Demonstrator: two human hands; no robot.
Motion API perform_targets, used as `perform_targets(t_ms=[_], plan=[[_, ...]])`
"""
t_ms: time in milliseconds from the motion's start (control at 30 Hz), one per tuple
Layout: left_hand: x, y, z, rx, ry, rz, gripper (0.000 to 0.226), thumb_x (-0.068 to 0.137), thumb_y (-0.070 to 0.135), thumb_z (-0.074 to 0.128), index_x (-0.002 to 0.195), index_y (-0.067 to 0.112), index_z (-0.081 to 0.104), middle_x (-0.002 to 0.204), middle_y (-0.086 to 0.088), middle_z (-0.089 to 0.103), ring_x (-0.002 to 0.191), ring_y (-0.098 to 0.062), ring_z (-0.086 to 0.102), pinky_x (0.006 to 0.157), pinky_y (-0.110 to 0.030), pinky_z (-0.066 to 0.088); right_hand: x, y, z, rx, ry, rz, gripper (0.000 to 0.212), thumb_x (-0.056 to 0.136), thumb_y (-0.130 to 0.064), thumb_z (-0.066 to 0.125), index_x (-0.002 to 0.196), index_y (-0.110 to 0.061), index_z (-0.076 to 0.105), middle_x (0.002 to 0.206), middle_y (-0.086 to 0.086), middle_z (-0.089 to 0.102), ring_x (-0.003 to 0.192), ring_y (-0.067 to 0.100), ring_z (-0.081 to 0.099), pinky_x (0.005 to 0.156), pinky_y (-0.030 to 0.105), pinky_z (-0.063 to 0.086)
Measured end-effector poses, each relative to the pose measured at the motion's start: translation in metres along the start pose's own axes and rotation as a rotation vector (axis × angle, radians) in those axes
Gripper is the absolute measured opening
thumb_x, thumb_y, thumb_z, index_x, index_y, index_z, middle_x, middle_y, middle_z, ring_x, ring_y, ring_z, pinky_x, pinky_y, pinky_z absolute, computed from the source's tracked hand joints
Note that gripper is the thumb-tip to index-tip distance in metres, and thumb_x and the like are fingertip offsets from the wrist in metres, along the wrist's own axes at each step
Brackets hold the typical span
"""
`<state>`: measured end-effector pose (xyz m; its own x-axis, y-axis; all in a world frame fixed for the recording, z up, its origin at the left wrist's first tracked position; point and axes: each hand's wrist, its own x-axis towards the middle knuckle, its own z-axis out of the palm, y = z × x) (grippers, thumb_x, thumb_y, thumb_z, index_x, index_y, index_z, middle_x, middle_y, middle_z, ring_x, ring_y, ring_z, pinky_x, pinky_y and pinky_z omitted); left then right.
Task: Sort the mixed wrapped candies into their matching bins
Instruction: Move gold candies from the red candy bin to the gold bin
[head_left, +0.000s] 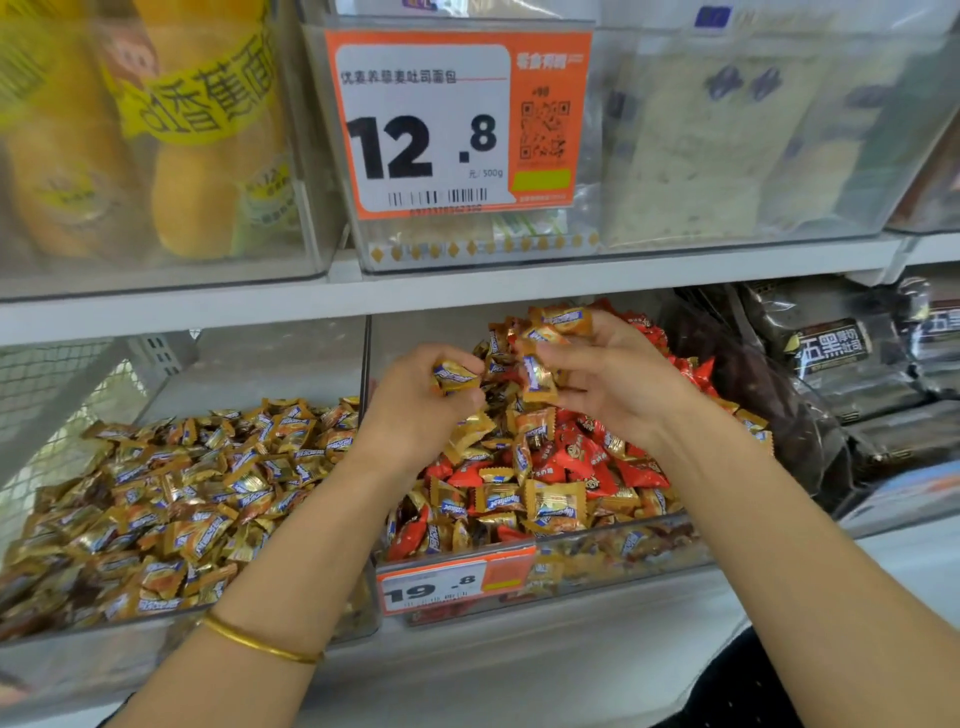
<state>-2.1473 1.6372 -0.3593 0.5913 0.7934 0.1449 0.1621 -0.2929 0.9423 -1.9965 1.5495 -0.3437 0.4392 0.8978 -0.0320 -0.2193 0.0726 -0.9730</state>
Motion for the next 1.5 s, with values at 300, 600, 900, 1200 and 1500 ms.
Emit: perform_targets(t_ms=[300,600,900,1200,1500], plan=[[-0.009,0.014,-0.012,-0.578,-0.148,-0.178,0.021,0.084,-0.006,0.056,0.092,0.012,0.063,0.088,-0.008,0.067,0.075,-0.016,0.059,0.063,-0.027,0.051,-0.003,-0.001,0.002,0.415,0.009,0.333,0.019,0.087,0.008,0.050,0.085,-0.011,0.045,0.091,0.021,0.062,0.060,0.016,0.055,0.035,0.014,0.040],[-0.025,0.008,-0.059,-0.734,-0.119,-0.170,0.023,0.085,-0.008,0.051,0.090,0.011,0.064,0.080,-0.007,0.071,0.071,-0.016,0.066,0.061,-0.023,0.057,-0.004,0.009,0.041,0.330,-0.066,0.351,0.030,0.085,0.000,0.049,0.112,-0.011,0.044,0.095,0.017,0.055,0.054,0.014,0.051,0.034,0.015,0.034],[-0.041,-0.019,-0.129,-0.349,0.135,-0.112,0.023,0.090,-0.001,0.055,0.104,0.016,0.060,0.100,-0.008,0.066,0.080,-0.018,0.058,0.059,-0.025,0.049,-0.014,0.007,0.143,-0.633,-0.340,-0.030,0.025,0.091,-0.020,0.061,0.114,-0.009,0.057,0.064,0.004,0.056,0.038,0.004,0.043,0.037,0.016,0.033],[-0.039,-0.020,-0.109,0.175,0.032,0.129,0.041,0.095,0.006,0.048,0.127,0.032,0.051,0.130,0.016,0.047,0.126,-0.003,0.041,0.102,-0.020,0.033,-0.031,-0.020,0.087,-0.822,-0.273,-0.086,0.025,0.091,-0.002,0.057,0.114,-0.011,0.062,0.113,0.007,0.063,0.081,0.014,0.071,0.065,0.026,0.059],[-0.033,0.003,-0.024,0.509,-0.399,0.345,0.037,0.092,0.011,0.055,0.127,0.025,0.055,0.117,0.012,0.050,0.106,0.002,0.049,0.090,-0.010,0.042,-0.052,-0.003,-0.003,-1.266,-0.364,0.075,0.028,0.081,-0.028,0.072,0.108,-0.022,0.069,0.093,-0.006,0.063,0.076,0.004,0.058,0.071,0.027,0.052]])
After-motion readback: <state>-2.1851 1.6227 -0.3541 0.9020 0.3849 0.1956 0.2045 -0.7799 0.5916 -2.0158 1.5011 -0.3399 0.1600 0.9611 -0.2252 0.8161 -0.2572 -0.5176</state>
